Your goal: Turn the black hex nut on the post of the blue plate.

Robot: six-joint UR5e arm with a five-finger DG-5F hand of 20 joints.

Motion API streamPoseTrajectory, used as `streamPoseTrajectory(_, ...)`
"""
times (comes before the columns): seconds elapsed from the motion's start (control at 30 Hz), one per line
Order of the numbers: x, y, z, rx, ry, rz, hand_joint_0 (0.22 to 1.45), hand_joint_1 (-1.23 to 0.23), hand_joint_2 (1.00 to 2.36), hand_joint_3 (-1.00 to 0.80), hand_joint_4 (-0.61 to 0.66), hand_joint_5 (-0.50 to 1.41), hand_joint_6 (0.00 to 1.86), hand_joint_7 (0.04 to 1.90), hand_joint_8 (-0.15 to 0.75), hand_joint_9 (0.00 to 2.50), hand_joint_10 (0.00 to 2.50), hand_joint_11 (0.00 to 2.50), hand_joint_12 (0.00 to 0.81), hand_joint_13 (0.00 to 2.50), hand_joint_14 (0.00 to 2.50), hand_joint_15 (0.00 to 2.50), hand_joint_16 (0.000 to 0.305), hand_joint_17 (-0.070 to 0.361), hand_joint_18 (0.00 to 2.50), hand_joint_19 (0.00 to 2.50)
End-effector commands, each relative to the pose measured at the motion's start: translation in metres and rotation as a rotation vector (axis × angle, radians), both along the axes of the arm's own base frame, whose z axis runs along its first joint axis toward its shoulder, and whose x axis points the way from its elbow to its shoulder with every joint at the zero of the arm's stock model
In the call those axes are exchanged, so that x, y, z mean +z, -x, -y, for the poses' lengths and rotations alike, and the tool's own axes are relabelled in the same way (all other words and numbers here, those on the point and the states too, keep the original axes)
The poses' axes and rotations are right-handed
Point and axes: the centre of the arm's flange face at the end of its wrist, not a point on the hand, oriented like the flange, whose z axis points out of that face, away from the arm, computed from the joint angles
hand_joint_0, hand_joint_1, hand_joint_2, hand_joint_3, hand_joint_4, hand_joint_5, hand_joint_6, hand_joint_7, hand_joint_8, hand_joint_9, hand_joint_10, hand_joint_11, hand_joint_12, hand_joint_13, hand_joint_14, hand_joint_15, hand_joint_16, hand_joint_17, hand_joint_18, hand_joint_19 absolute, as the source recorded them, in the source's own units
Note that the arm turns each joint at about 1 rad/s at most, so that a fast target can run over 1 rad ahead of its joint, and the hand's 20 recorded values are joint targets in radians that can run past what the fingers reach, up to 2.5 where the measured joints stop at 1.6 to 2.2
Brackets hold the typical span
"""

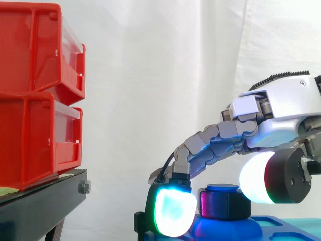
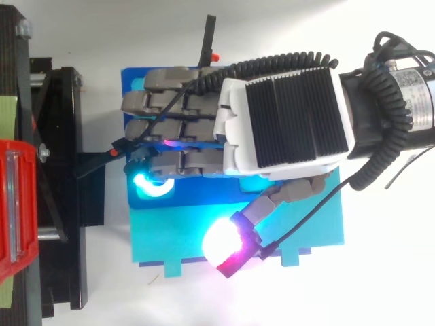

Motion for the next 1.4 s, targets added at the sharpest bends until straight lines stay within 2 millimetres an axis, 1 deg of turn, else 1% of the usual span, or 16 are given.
streamPoseTrajectory(0.0, 0.000, 0.001, 0.002, 0.001, 0.000, -0.002, 0.47, -0.33, 1.00, -0.50, 0.16, -0.17, 0.50, 0.85, 0.268, 0.35, 0.00, 0.00, 0.391, 0.16, 0.00, 0.00, 0.055, 0.123, 0.10, 0.17)
streamPoseTrajectory(0.67, 0.001, 0.002, 0.010, 0.017, -0.004, 0.000, 0.47, -0.34, 1.00, -0.50, 0.17, -0.18, 0.50, 0.86, 0.271, 0.35, 0.00, 0.00, 0.392, 0.16, 0.00, 0.00, 0.055, 0.124, 0.11, 0.17)
streamPoseTrajectory(0.77, 0.001, 0.003, 0.015, 0.017, -0.005, 0.002, 0.46, -0.35, 1.00, -0.50, 0.18, -0.18, 0.50, 0.86, 0.273, 0.35, 0.00, 0.00, 0.393, 0.16, 0.00, 0.00, 0.055, 0.124, 0.11, 0.16)
streamPoseTrajectory(1.37, 0.002, 0.006, 0.028, 0.032, -0.010, 0.005, 0.46, -0.37, 1.00, -0.50, 0.19, -0.18, 0.50, 0.86, 0.273, 0.34, 0.00, 0.00, 0.393, 0.17, 0.00, 0.00, 0.056, 0.125, 0.12, 0.17)
